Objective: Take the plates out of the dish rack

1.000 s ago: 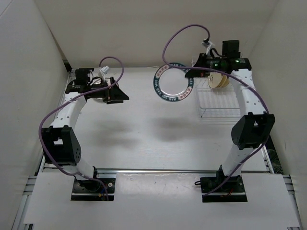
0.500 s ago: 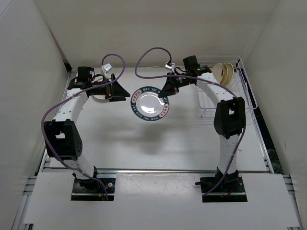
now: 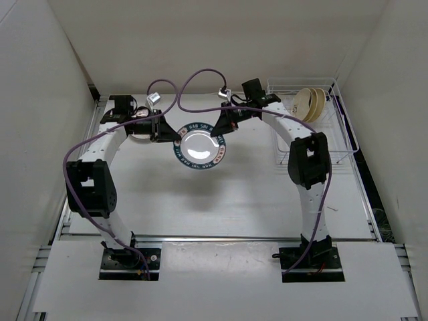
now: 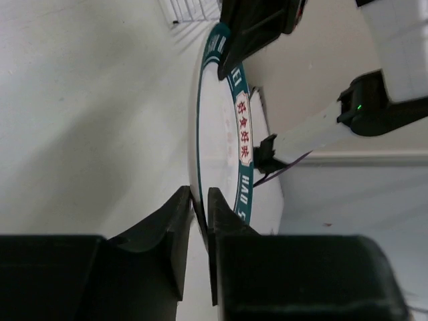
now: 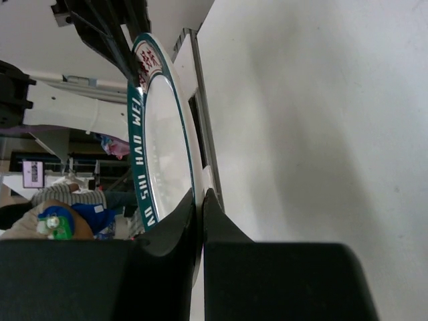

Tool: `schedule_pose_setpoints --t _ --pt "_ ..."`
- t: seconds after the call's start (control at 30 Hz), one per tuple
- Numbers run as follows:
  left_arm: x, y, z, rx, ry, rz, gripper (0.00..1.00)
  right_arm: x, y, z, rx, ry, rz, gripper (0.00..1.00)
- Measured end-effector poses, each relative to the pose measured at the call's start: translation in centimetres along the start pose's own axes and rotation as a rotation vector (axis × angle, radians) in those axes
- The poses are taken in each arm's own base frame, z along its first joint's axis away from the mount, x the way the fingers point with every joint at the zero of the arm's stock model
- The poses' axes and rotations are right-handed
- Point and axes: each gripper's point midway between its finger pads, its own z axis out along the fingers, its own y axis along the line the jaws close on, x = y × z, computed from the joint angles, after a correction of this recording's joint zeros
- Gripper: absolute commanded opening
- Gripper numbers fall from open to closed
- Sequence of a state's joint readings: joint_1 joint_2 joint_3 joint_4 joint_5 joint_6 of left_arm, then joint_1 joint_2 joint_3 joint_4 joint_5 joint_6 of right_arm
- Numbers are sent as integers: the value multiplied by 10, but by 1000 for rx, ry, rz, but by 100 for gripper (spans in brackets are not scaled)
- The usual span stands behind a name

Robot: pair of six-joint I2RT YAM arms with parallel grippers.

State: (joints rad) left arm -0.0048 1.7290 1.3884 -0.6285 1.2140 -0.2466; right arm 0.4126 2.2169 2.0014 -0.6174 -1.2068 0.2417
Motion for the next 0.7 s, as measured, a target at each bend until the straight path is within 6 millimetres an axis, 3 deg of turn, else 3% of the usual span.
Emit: schedule_pose_setpoints --t 0.07,0.2,0.23,0.3,0.33,0.4,0.5,0.7 --pt "1 0 2 -4 5 -1 10 0 -6 1 11 -1 4 0" --pt "1 11 4 -47 0 -11 10 -2 -8 2 20 -5 6 4" --pt "1 11 4 -49 0 -12 10 -2 -9 2 23 -5 6 27" --pt "1 12 5 -52 -1 -9 10 -2 -8 2 22 -6 16 60" --pt "1 12 5 -52 0 -11 10 -2 -8 1 24 -6 23 64" --pt "1 11 5 -51 0 -16 10 -3 -13 0 48 -13 16 70" --pt "-1 15 5 -79 -10 -35 10 -1 -24 -12 120 -32 21 71" --pt "-15 50 3 -297 -100 -140 10 10 -40 -83 300 -132 58 71"
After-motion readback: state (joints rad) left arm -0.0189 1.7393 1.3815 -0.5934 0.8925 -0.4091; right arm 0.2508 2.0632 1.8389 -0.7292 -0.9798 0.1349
